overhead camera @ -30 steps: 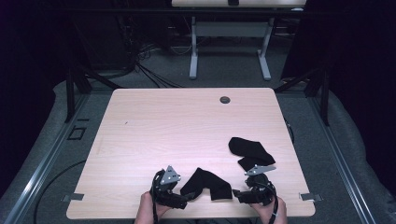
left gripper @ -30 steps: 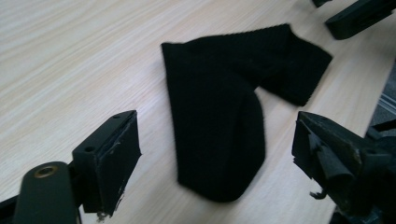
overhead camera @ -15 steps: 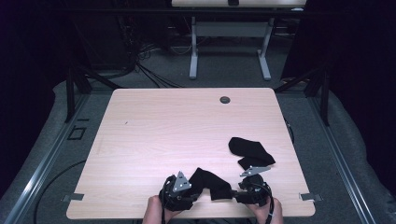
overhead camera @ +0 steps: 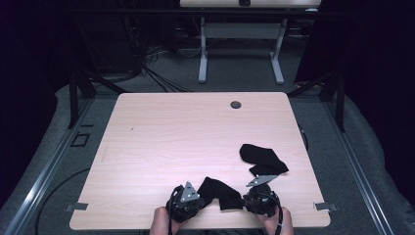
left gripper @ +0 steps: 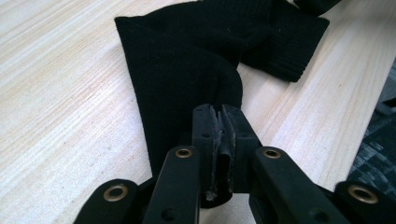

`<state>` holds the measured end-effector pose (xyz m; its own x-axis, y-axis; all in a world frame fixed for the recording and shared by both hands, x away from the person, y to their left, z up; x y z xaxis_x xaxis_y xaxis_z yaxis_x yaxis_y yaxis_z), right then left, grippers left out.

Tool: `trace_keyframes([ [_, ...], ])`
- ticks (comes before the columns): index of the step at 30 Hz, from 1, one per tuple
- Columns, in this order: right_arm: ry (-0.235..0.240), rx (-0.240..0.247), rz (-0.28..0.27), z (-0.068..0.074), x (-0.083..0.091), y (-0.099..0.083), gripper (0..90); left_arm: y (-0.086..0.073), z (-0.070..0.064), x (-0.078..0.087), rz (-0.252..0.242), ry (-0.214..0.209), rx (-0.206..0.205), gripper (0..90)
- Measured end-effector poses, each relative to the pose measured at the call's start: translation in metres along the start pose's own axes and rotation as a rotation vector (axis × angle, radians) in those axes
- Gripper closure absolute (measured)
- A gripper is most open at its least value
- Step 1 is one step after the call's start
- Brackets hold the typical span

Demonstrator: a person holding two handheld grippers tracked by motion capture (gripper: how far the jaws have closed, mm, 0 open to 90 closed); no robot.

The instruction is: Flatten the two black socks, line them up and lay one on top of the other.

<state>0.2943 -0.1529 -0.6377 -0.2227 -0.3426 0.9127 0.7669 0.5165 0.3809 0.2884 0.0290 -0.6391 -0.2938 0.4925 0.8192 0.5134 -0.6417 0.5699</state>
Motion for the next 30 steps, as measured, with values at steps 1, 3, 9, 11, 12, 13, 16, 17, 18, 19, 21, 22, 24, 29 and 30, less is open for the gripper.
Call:
trace_keyframes([
  [1, 0.001, -0.006, -0.008, 0.001, -0.001, 0.0, 80.3, 0.0, 0.0, 0.0, -0.007, -0.005, 0.009, 85.2],
  [3, -0.002, 0.005, 0.004, 0.0, 0.0, 0.0, 84.0, -0.001, 0.0, 0.002, -0.022, -0.013, 0.014, 86.4],
  [9, 0.014, -0.003, 0.004, 0.0, 0.0, -0.001, 87.9, -0.001, 0.003, 0.013, -0.089, -0.074, 0.068, 87.0],
  [11, 0.024, -0.015, -0.014, 0.0, 0.0, 0.0, 86.8, -0.001, 0.004, 0.017, -0.108, -0.079, 0.086, 87.1],
  [12, 0.031, -0.017, -0.012, 0.0, 0.001, -0.001, 86.4, 0.0, 0.005, 0.02, -0.122, -0.081, 0.086, 87.1],
  [13, 0.03, -0.027, -0.029, 0.0, 0.001, 0.0, 85.5, 0.001, 0.005, 0.021, -0.132, -0.086, 0.093, 87.1],
  [16, 0.041, -0.037, -0.036, 0.0, 0.002, 0.001, 77.5, 0.003, 0.007, 0.025, -0.154, -0.092, 0.105, 87.1],
  [17, 0.047, -0.039, -0.032, 0.001, 0.004, 0.001, 72.7, 0.004, 0.007, 0.026, -0.159, -0.097, 0.104, 87.1],
  [18, 0.05, -0.045, -0.033, 0.001, 0.004, 0.001, 67.1, 0.004, 0.007, 0.027, -0.168, -0.1, 0.114, 87.2],
  [19, 0.054, -0.049, -0.034, 0.001, 0.005, 0.002, 64.2, 0.004, 0.008, 0.028, -0.171, -0.1, 0.116, 87.1],
  [21, 0.054, -0.044, -0.03, 0.002, 0.004, 0.003, 54.6, 0.005, 0.01, 0.031, -0.187, -0.105, 0.135, 87.1],
  [22, 0.049, -0.042, -0.033, 0.003, 0.003, 0.003, 53.0, 0.005, 0.011, 0.032, -0.196, -0.103, 0.143, 87.1],
  [24, 0.032, -0.026, -0.027, 0.005, 0.001, 0.004, 51.1, 0.005, 0.015, 0.035, -0.206, -0.098, 0.171, 87.1],
  [29, 0.016, 0.007, -0.02, 0.01, -0.004, 0.006, 56.7, 0.004, 0.025, 0.044, -0.222, -0.073, 0.197, 87.0],
  [30, 0.012, 0.004, -0.021, 0.01, -0.004, 0.006, 59.4, 0.004, 0.027, 0.045, -0.226, -0.073, 0.202, 87.0],
])
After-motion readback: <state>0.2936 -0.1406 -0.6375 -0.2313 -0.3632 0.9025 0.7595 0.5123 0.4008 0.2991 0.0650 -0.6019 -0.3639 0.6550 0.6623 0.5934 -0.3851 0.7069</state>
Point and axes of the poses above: each handheld gripper's, and its own axes: x roughly backward along the jaws, y roughly out of its top, z roughly to its left, the point moved 9 cm from there along -x, roughly forward along the jaws, and after that the axes turned 10 degrees about z, right-handed, at the moved point
